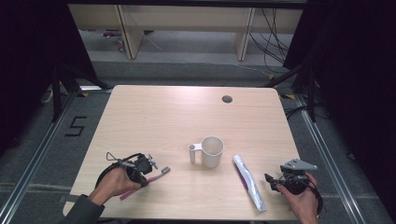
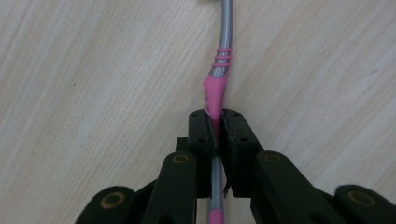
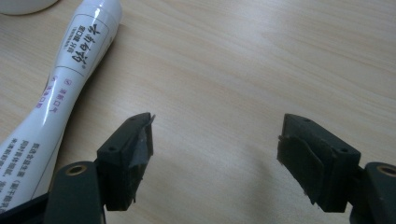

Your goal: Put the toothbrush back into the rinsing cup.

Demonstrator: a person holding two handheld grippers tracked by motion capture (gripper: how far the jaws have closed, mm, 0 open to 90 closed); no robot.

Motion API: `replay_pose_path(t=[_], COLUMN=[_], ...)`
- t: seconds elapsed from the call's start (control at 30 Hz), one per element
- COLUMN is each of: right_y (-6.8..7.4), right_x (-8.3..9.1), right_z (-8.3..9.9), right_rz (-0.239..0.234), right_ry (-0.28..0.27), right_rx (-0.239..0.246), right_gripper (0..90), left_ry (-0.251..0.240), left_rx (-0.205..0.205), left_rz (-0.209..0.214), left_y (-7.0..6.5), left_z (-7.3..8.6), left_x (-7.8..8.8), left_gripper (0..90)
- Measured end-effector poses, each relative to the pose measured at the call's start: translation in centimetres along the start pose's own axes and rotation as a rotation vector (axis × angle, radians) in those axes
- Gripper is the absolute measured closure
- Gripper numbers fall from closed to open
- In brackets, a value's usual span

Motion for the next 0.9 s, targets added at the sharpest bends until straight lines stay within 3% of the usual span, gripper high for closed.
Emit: replay_pose_path(t=[0.07,0.17,0.3,0.37,0.5,0.57,0.63,0.8,0.9], right_y=[-0.1,0.3,0.0,0.1,0.0,0.0,0.0,0.0,0.0], right_x=[0.0,0.0,0.0,0.0,0.1,0.1,0.1,0.1,0.1], right_z=[0.0,0.0,0.1,0.1,0.0,0.0,0.0,0.0,0.1], right_rz=[0.007,-0.009,0.011,0.000,0.011,0.010,0.000,0.010,0.007], right_ry=[-0.005,-0.006,-0.014,-0.011,-0.023,-0.022,-0.023,-0.023,-0.018], right_rx=[0.007,-0.049,-0.018,-0.033,-0.015,-0.019,-0.018,-0.014,-0.023], right_gripper=[27.1,27.2,27.2,27.3,27.6,27.6,27.6,27.6,27.6], left_ry=[-0.013,-0.045,-0.085,-0.099,-0.142,-0.177,-0.200,-0.306,-0.391], left_rx=[0.004,0.016,0.032,0.045,0.070,0.054,0.086,0.140,0.202], left_rz=[-0.010,-0.022,-0.026,-0.025,-0.027,-0.054,-0.036,-0.042,-0.032], left_y=[0.0,0.3,0.7,1.0,1.5,2.0,2.0,2.6,2.9], left_z=[0.0,0.2,0.5,0.7,0.9,0.8,0.8,0.7,0.6], left_x=[0.1,0.3,0.9,1.1,1.4,1.8,2.0,2.2,2.3], left_gripper=[82.7,82.9,82.9,82.9,82.9,82.9,82.9,82.9,82.9])
Point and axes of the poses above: each handheld gripper's, and its own axes: x roughly backward along the jaws, z roughly out of its underside, y roughly to its left, the point moved 4 cm from there along -x, roughly forward along the jaws, and after that the axes turned 12 degrees about -z, right-handed, at the moved point
